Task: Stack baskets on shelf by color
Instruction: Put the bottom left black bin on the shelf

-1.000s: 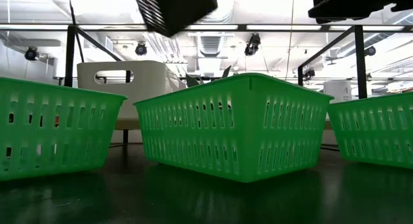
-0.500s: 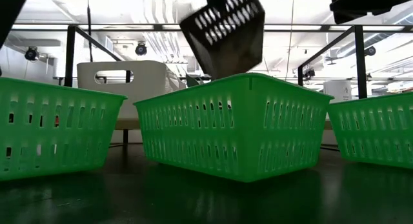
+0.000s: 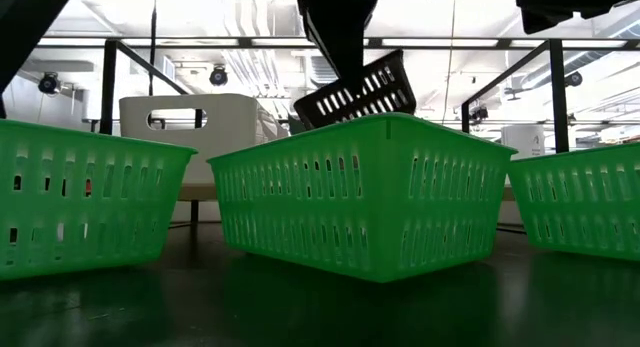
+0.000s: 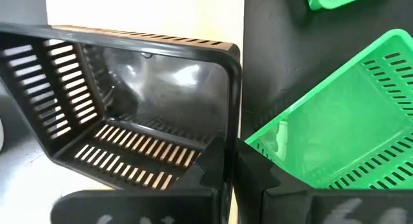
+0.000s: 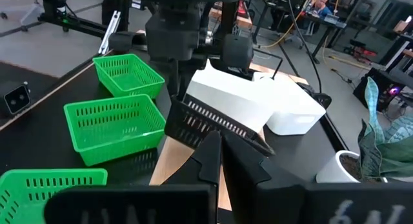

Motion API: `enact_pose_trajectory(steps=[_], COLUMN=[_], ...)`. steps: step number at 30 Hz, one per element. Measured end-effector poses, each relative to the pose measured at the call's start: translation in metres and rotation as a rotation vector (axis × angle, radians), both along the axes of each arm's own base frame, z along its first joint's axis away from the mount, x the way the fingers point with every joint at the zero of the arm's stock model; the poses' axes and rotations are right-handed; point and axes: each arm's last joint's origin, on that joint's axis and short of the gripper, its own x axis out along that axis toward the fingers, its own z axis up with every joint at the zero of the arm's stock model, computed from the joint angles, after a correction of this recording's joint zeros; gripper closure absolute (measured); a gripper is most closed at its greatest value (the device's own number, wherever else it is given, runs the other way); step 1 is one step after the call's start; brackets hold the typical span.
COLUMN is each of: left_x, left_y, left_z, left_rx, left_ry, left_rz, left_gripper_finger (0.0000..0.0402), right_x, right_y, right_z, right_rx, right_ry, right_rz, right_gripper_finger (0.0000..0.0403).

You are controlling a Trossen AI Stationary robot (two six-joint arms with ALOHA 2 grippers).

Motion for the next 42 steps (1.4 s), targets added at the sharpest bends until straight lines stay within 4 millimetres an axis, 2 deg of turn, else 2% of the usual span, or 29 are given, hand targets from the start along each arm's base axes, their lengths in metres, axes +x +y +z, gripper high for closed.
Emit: enact_pose_trajectory(steps=[7,11,18,23,27,33,38,42], left_x=[0.002,0.002,0.005,0.005,-0.001,-0.017,-0.026,-0.032], left_y=[0.002,0.004,0.007,0.008,0.008,0.003,-0.012,-0.025], left_z=[0.000,-0.001,-0.015,-0.014,0.001,0.028,0.050,0.056], left_rx=[-0.015,-0.021,-0.020,-0.013,-0.006,0.069,0.110,0.132], left_ry=[-0.021,-0.021,-0.010,-0.007,-0.034,-0.104,-0.201,-0.230], left_rz=[0.042,0.073,0.087,0.063,0.012,-0.057,-0.177,-0.276], left_gripper_finger=[0.0397,0.0376,0.0341,0.0329,0.0329,0.0329,0.0329,0.0329], right_x=[0.000,0.000,0.001,0.001,0.004,0.029,0.045,0.058], right_y=[0.000,0.000,0.000,0.000,0.001,0.006,0.011,0.013], right_z=[0.000,0.000,0.000,0.000,-0.001,-0.009,-0.007,-0.004], right_rx=[0.007,0.011,0.016,0.051,0.068,0.040,0.038,0.042], right_ry=[-0.001,-0.001,0.001,0.005,0.021,0.077,0.099,0.138], right_rz=[-0.001,-0.002,-0.004,-0.012,-0.025,-0.098,-0.106,-0.160], right_gripper_finger=[0.0394,0.0394,0.0394,0.0394,0.0394,0.0394,0.0394,0.0394])
